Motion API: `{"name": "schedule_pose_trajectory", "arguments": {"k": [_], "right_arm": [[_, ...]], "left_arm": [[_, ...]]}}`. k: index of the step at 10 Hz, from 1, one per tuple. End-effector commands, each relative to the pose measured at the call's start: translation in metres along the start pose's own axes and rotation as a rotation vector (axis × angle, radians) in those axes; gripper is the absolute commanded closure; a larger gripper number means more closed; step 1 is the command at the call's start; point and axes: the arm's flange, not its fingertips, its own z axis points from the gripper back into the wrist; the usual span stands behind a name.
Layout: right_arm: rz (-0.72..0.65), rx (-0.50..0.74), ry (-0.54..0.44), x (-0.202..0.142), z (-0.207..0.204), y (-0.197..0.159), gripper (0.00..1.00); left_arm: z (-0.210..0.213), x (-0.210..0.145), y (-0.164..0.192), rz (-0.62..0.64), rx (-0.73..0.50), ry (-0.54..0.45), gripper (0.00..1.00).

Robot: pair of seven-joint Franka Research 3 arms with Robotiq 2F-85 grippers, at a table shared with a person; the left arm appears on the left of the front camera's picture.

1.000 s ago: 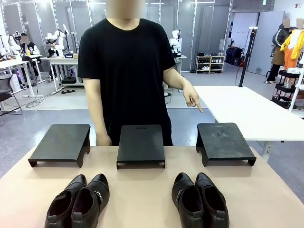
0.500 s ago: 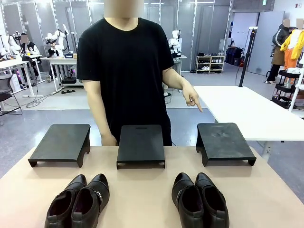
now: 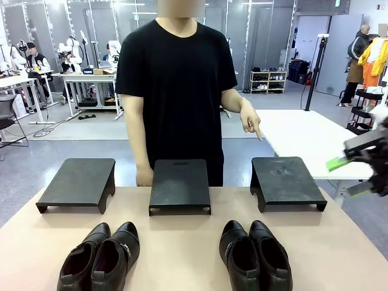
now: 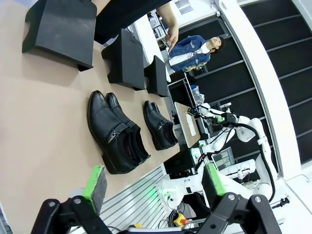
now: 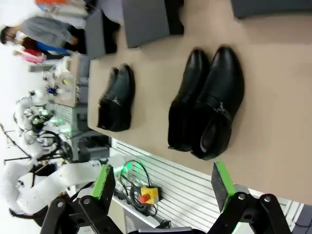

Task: Place the shoes on the stand as instructed by the person.
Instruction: Pick up one pair of Shoes and place it on the Shoes Stand indicated by the person.

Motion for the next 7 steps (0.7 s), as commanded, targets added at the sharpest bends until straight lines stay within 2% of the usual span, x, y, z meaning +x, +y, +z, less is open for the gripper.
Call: {"name": "schedule_pose_trajectory", "arguments": {"k": [1,3,5,7], "right_arm": [[-0.063,-0.132,0.071,0.007,-0.048,0.016,0.00],[-0.073,-0.230,0.114,0.007,-0.090,0.028,0.00],[-0.048,-0.393,0.152,0.001,-0.134,0.039,0.00],[-0.043,-0.456,0.167,-0.007,-0.159,0.041,0.00]], "left_arm": [[0.002,-0.001,0.001,-0.019,-0.018,-0.004,0.00],[0.002,-0.001,0.001,-0.019,-0.018,-0.004,0.00],[0.002,-0.001,0.001,-0.019,-0.018,-0.004,0.00],[0.002,-0.001,0.001,-0.019,-0.018,-0.004,0.00]]}}
